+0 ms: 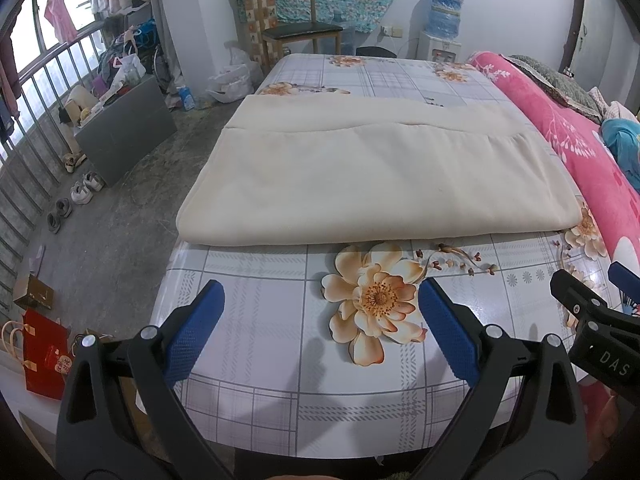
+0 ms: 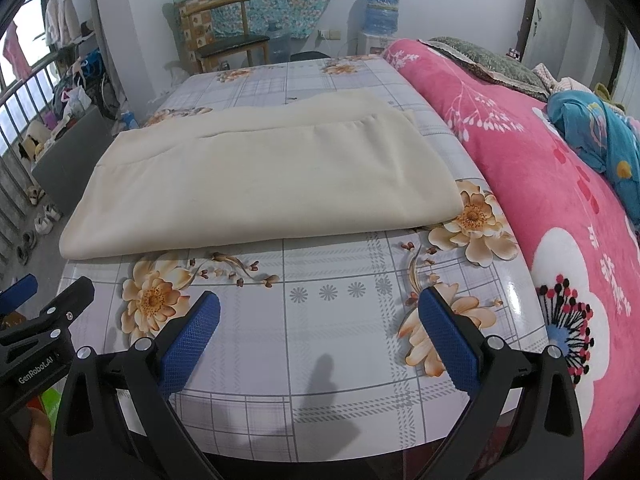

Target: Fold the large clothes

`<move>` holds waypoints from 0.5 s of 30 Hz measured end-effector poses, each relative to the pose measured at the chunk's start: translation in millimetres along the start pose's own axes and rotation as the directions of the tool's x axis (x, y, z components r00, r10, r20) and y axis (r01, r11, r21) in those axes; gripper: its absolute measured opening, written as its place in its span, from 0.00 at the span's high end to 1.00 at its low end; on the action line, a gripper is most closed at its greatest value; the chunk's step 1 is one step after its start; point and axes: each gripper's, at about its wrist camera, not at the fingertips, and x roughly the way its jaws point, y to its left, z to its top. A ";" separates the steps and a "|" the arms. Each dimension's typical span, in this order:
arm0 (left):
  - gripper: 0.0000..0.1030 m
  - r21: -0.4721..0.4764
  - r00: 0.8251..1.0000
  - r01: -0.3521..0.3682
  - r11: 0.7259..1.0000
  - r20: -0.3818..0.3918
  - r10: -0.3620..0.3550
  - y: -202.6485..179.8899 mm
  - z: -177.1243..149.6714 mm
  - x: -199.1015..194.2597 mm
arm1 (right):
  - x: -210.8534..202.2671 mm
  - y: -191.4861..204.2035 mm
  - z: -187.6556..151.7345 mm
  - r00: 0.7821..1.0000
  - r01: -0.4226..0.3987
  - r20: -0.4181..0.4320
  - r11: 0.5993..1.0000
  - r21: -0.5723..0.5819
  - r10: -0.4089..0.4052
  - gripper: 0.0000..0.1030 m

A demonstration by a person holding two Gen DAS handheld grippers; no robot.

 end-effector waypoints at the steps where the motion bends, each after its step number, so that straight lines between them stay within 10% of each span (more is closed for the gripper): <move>1: 0.09 -0.001 1.000 0.000 1.000 0.001 0.000 0.2 0.0 -0.1 | 0.4 0.5 0.1 1.000 0.000 0.000 1.000 -0.002 0.000 0.06; 15: 0.09 0.000 1.000 0.001 1.000 -0.001 -0.001 0.8 0.3 0.1 | 0.3 0.0 0.2 1.000 0.000 0.000 1.000 -0.002 0.000 0.06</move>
